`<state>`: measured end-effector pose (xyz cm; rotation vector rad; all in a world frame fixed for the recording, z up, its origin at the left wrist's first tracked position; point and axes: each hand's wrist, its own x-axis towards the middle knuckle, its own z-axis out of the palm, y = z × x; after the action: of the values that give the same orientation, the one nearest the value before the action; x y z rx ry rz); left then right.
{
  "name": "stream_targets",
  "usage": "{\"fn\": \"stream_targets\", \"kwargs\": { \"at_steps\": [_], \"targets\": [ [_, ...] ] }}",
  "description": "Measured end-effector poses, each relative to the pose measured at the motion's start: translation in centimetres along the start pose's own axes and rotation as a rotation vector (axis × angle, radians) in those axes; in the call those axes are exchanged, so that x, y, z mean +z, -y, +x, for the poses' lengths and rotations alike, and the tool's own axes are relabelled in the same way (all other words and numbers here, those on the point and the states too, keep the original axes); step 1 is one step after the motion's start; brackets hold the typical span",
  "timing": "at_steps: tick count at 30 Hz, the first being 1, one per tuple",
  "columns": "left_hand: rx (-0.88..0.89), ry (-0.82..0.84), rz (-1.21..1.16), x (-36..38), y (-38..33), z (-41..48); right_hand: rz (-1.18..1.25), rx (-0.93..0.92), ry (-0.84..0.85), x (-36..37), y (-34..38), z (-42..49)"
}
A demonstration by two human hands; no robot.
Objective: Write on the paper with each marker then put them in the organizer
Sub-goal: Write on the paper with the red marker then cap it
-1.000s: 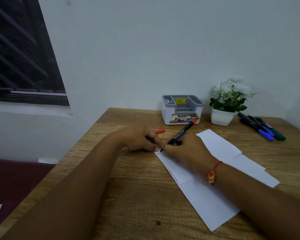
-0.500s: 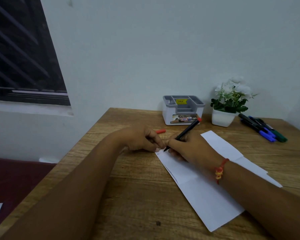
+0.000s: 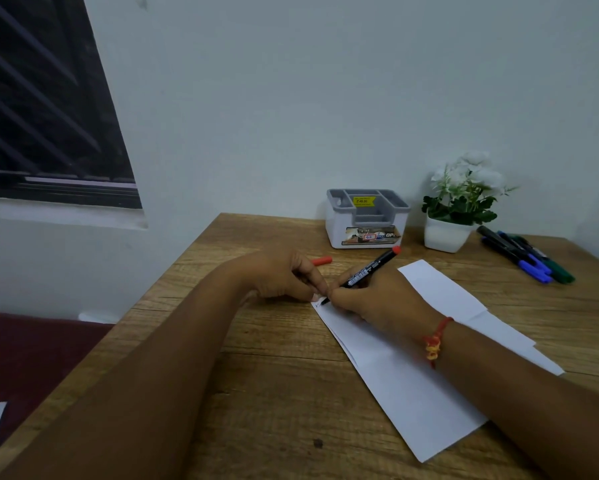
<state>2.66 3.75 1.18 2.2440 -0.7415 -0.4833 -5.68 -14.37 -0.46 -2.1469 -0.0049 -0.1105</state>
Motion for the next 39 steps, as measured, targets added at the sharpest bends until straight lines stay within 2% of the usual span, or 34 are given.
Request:
{"fn": "stream_targets", "kwargs": {
  "at_steps": [8,32,39],
  "targets": [
    [-0.001,-0.001,0.028,-0.01,-0.05,0.06,0.007,-0.006,0.027,0.06,-0.13,0.22],
    [0.004,-0.003,0.003,0.08,0.13,0.13,-0.042,0.070,-0.095,0.06,-0.21,0.34],
    [0.001,-0.012,0.001,0.05,-0.08,-0.06,-0.022,0.088,-0.042,-0.04,0.33,-0.06]
  ]
}}
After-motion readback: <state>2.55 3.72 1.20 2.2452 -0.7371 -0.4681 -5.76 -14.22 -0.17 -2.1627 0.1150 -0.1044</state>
